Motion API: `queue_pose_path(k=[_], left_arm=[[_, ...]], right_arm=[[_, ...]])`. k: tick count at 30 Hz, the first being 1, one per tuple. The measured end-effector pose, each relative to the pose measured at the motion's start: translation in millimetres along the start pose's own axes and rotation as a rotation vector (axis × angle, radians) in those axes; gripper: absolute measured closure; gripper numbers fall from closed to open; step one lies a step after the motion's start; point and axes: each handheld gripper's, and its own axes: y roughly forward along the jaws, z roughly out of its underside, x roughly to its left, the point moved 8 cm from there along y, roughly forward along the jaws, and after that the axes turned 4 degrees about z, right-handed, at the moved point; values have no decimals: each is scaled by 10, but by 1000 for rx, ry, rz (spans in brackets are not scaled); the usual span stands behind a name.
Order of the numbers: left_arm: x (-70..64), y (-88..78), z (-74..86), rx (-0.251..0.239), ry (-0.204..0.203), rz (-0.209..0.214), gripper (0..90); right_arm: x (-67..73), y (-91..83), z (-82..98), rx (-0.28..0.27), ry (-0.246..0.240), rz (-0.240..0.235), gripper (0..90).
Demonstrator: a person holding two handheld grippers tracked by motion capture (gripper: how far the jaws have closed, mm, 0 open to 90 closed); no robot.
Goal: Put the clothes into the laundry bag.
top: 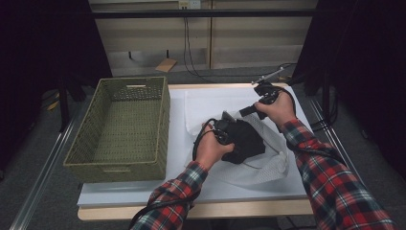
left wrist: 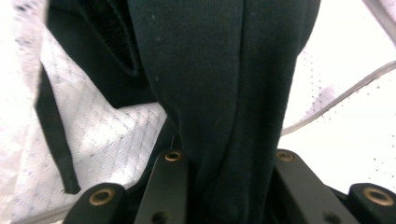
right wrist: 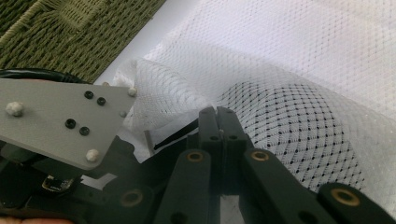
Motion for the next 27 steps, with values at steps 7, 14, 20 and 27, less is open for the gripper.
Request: queue_pose_path(k=[7,14,20,27], left_arm=[[19,-51,-22,-19,2,-9,774],[22,-48,-59,-42,-4,-25,775],[15,-37,-117,-65,-15,-15,775],[20,-53,-154,-66,-3,-22,775]], right_arm=[[19,-7,0,0,-6,1,900],[25,-13,8,-2,-1,-1,900],[17,-20,23,-2,0,0,900],[11,-27,47,1,14,1,900]])
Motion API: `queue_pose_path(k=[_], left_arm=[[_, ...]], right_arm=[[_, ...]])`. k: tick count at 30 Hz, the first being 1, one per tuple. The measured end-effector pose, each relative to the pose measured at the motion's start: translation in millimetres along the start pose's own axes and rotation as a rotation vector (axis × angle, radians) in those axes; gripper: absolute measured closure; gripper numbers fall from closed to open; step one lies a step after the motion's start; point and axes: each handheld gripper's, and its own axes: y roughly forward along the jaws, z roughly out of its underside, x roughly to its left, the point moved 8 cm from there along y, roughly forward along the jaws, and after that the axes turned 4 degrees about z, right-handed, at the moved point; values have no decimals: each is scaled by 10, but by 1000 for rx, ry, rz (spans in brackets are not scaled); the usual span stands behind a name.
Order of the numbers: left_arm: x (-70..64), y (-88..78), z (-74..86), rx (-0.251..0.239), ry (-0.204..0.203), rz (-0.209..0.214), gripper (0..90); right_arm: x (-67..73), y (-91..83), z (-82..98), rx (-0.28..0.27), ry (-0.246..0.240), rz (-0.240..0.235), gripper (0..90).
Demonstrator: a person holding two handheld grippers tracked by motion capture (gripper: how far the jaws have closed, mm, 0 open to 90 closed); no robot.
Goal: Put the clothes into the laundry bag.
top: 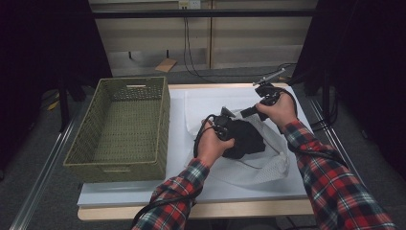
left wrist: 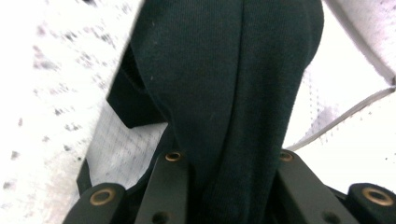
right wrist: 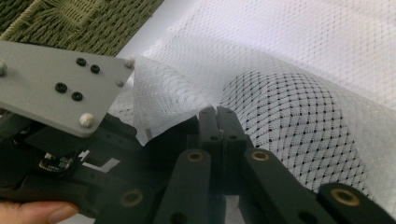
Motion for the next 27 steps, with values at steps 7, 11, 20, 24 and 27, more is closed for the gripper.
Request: queue_pose_path(k=[7,11,20,24,27], left_arm=[[8,-31,-60,-17,4,-12,775],[14,-10,-83,-32,0,-15,775],[49,20,-138,-53,1,-34,775],[67,25,-160,-63,-1,-35,774],[73,25,-170,-64,-8,-36,774]], right_arm=[[17,-31,-5,-7,-3,-1,900],[25,-41,-12,-6,-10,0,900],[38,-53,-25,-12,-11,-9,900],[35,-53,-27,-11,-13,-6,900],[37,-55,-27,-9,-8,-4,900]])
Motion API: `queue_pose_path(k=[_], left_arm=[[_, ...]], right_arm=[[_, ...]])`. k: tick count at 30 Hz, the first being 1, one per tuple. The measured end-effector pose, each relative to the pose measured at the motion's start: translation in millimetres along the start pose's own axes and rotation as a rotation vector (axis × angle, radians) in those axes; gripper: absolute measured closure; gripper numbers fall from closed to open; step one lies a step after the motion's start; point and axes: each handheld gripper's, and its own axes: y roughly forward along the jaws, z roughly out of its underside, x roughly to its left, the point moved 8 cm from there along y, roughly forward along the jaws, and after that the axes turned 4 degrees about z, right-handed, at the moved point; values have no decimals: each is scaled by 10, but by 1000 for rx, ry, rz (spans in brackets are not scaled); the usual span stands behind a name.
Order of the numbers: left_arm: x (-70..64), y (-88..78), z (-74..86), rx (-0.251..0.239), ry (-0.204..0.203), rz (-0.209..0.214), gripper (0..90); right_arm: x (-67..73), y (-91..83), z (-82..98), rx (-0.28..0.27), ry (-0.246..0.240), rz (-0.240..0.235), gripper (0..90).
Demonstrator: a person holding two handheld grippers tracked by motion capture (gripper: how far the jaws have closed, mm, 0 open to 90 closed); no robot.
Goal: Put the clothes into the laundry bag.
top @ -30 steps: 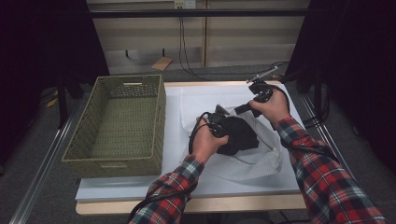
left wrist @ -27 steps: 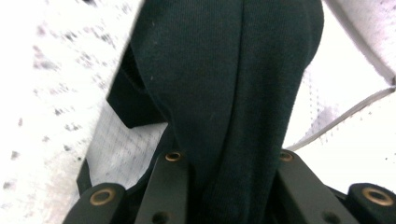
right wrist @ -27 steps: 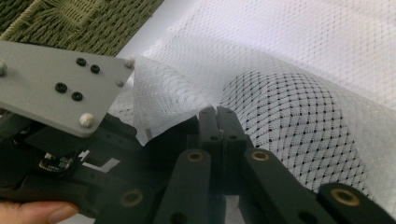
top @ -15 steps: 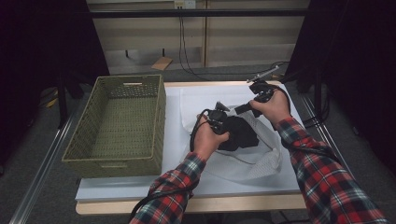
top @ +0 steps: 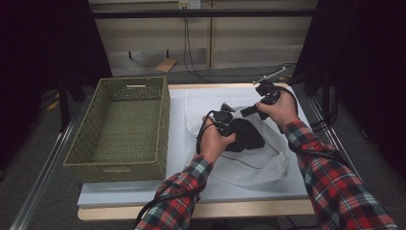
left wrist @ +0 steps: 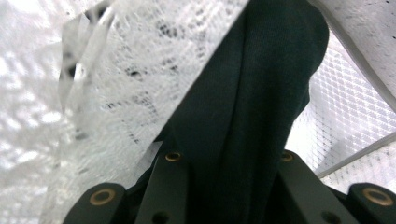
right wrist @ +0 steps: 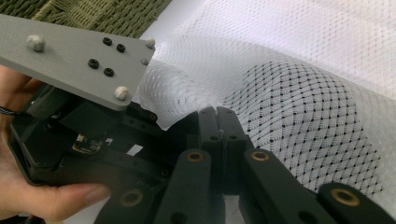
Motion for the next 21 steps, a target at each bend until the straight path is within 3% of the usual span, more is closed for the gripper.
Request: queue_pose_path(k=[3,4,6,9,11,12,21], left_arm=[[13,-3,-21,-9,3,-6,774],[6,9,-39,-26,-15,-4,774],[26,-3,-40,-16,5,-15,774],[33,3,-52,-18,3,-16,773],[22,19,-70,-37,-20,-10,773],[41,8,-61,-18,0,-14,773],[53,14,-93,-22,-5,-17,772]], right_arm=[[-2,-7,-1,0,0,1,900],[-7,-13,3,2,2,0,900],[-8,-14,3,-1,2,0,900],[-10,-18,1,-3,2,0,900],[-11,-17,1,-3,1,2,900],[-11,-18,1,-4,3,0,900],[-10,-11,4,-2,4,1,900]])
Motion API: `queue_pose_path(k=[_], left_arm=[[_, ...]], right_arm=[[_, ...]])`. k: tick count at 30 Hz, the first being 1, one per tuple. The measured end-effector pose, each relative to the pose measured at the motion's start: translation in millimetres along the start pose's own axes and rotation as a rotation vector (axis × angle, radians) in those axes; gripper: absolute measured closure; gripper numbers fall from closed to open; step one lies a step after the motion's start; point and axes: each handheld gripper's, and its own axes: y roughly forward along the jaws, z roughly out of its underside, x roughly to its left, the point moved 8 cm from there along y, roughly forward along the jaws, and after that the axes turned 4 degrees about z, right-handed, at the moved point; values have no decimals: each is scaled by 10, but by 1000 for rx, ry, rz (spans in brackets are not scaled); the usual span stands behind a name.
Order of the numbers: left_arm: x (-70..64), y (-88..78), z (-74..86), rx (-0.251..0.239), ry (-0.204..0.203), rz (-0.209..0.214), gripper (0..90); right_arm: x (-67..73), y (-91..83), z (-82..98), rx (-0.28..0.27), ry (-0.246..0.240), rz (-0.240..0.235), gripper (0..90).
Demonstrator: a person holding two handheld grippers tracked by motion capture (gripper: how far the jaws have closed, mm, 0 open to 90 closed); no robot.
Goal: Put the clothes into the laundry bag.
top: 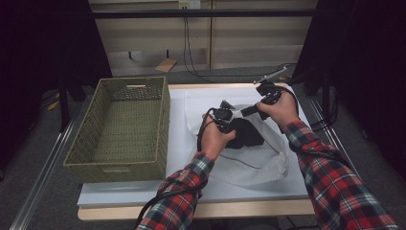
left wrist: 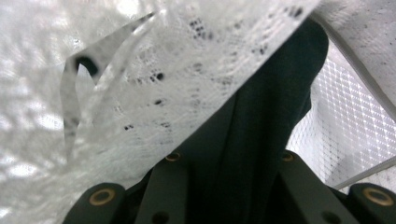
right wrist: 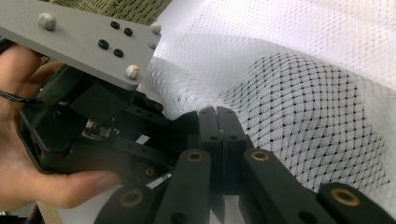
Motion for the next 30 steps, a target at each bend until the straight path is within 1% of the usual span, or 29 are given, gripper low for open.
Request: queue_pose_path(k=[1,2,3,4,5,7,11,12,13,14,15,16,18,19,21,22,23,24,25,26,30], left_arm=[[1,0,-2,1,-3,3,772],[-15,23,-24,-28,-35,2,772],[9,9,-13,-4,-6,1,772],[5,12,-17,-6,-5,5,772],[11,12,-22,-5,1,-1,772],[8,15,-39,-12,-5,-2,772],[18,18,-52,-8,-3,-3,772],[18,27,-69,-19,-8,-4,772],[20,26,-75,-19,-5,-3,771],[13,35,-88,-33,-19,-4,771],[27,29,-84,-17,-3,-5,771],[23,34,-92,-23,-9,-7,771],[26,40,-100,-23,-2,-6,771],[25,44,-104,-24,-7,-9,771],[26,55,-122,-41,-13,-19,771],[21,54,-128,-43,-14,-16,770],[29,47,-125,-32,-1,-14,770],[29,49,-126,-31,1,-15,770],[23,57,-138,-44,-7,-17,770],[31,47,-130,-29,2,-15,770],[47,56,-148,-42,1,-24,769]], right_arm=[[-7,0,-1,-2,-1,6,900],[-6,0,-3,-5,-1,2,900],[-10,5,-7,-12,-3,-4,900],[-14,3,-4,-10,3,2,900],[-16,4,-4,-11,1,-1,900],[-23,2,-1,-7,5,7,900],[-25,1,-3,-8,7,8,900],[-28,2,-3,-9,6,8,900],[-28,3,-2,-9,5,7,900],[-31,1,-3,-10,6,8,900],[-33,3,-3,-12,6,3,900],[-36,2,-2,-12,8,4,900],[-43,1,1,-12,11,6,900],[-42,2,1,-12,9,6,900],[-42,-1,0,-13,8,4,900],[-43,-2,-2,-15,5,6,900],[-44,-7,2,-11,9,6,900],[-47,-10,3,-11,9,4,900],[-48,-11,1,-15,9,2,900],[-48,-12,1,-15,9,-1,900],[-47,-16,1,-15,8,2,900]])
